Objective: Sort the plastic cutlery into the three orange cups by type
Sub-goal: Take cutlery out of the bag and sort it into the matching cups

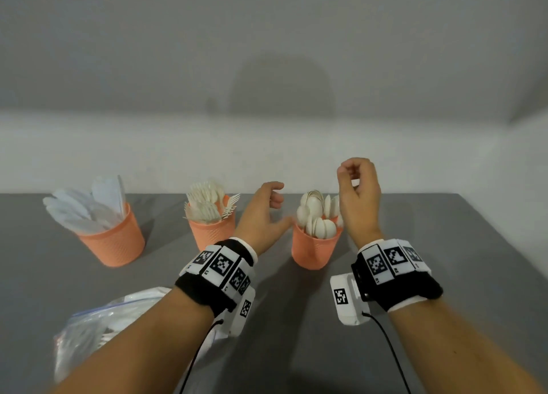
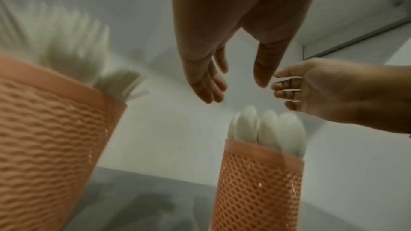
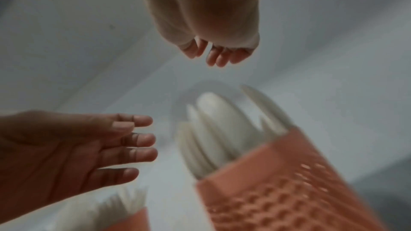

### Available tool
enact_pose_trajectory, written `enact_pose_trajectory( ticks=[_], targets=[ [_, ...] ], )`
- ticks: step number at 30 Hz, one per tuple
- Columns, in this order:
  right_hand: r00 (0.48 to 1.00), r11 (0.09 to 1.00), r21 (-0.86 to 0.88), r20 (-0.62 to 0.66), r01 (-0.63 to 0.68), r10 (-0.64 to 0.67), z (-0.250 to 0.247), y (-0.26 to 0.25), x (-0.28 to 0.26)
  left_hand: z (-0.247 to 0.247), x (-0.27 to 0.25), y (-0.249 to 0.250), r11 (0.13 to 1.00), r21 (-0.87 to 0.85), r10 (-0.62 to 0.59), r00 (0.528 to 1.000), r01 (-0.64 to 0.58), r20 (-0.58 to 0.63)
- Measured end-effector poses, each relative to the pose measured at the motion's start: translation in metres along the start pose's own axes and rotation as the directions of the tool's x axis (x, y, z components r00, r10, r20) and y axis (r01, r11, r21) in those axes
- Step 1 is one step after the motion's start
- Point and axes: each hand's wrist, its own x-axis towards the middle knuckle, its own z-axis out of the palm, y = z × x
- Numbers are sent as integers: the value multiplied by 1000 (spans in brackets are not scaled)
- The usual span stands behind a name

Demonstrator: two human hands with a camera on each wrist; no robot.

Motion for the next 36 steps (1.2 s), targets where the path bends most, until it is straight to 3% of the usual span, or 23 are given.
enact_pose_trajectory(
  ticks=[3, 5, 7, 9, 12, 14, 15, 16, 18, 20, 23, 25, 27, 31, 34, 36],
  targets=[
    [987, 995, 73, 143, 68, -78, 16, -42, -22, -34, -29, 4, 998, -34, 61, 998, -61, -16],
    [924, 992, 124, 378, 16, -62, 30, -62, -45, -63, -51, -2, 1000, 13, 24, 999, -25, 34],
    [751, 996, 81, 660, -46, -20, 48, -71, -70, -96, -73, -15, 987, 161, -37, 996, 23, 86],
    [562, 996, 32, 827, -80, 19, 67, -71, -96, -129, -97, -31, 937, 345, -100, 991, 64, 88],
    [378, 996, -21, 924, -92, 54, 94, -72, -136, -167, -131, -56, 801, 581, -272, 952, 143, 141],
    [229, 996, -90, 969, -17, 91, 110, -73, -161, -178, -148, -76, 647, 723, -478, 868, 245, 134],
    [182, 990, -118, 978, 72, 104, 117, -73, -173, -180, -154, -85, 597, 748, -534, 840, 291, 100],
    [176, 974, -141, 978, 179, 109, 124, -71, -183, -180, -159, -93, 592, 737, -544, 837, 327, 66],
    [259, 915, -210, 958, 345, 122, 134, -67, -200, -177, -166, -106, 628, 677, -536, 844, 385, 18],
    [322, 859, -292, 933, 420, 160, 139, -61, -211, -176, -171, -116, 651, 638, -555, 831, 410, 32],
    [300, 758, -384, 919, 528, 257, 143, -53, -220, -175, -178, -125, 726, 561, -528, 845, 398, 85],
    [339, 714, -406, 908, 570, 246, 147, -50, -227, -177, -180, -128, 815, 411, -485, 869, 410, 96],
    [388, 708, -390, 905, 589, 176, 148, -49, -232, -182, -181, -124, 870, 199, -476, 875, 452, 94],
    [388, 722, -410, 897, 557, 210, 143, -57, -236, -193, -185, -126, 862, -131, -483, 872, 490, 83],
    [431, 732, -503, 847, 460, 311, 143, -59, -237, -197, -190, -128, 843, -195, -487, 865, 501, 119],
    [414, 719, -531, 836, 449, 360, 145, -59, -239, -199, -191, -125, 849, -139, -496, 859, 510, 125]
  ],
)
